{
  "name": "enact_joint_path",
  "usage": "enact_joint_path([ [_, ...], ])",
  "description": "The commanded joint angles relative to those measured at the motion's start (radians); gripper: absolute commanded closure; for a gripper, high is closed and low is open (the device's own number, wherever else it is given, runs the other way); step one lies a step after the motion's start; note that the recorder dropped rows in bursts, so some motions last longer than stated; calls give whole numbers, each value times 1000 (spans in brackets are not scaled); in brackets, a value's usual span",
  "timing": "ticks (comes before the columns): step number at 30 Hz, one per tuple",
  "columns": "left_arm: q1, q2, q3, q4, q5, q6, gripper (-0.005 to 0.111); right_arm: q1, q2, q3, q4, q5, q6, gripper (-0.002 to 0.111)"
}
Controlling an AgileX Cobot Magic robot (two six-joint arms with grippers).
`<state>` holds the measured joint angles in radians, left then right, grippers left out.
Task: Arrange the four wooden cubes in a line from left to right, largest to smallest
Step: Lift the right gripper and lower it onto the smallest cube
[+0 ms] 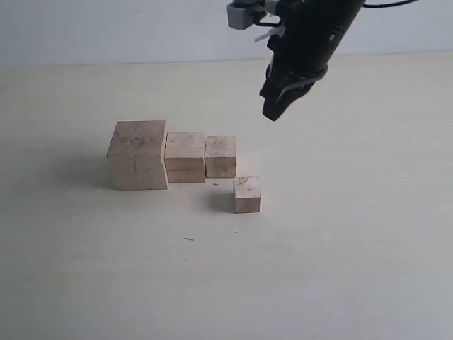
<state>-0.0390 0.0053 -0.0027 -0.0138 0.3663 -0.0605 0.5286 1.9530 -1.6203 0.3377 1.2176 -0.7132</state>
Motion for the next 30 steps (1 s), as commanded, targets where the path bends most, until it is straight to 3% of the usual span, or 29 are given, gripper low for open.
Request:
enact_joint_path([
  [1, 5, -5, 3, 1, -12, 1, 107, -2, -123, 192, 5, -50, 2, 108],
  [8, 5, -5, 3, 1, -12, 1, 107, -2, -206, 400, 55, -357, -159, 108],
  [12, 5, -5, 3, 1, -12, 1, 107, -2, -168, 429, 78, -398, -159, 105],
  [15, 5, -5, 3, 1, -12, 1, 107, -2, -128, 429, 151, -398, -194, 94],
  [22, 5, -5, 3, 1, -12, 1, 107, 7, -56, 429, 318, -375, -563, 49],
  [30, 5, -5, 3, 1, -12, 1, 107, 7, -15, 429, 344, -380, -742, 45],
])
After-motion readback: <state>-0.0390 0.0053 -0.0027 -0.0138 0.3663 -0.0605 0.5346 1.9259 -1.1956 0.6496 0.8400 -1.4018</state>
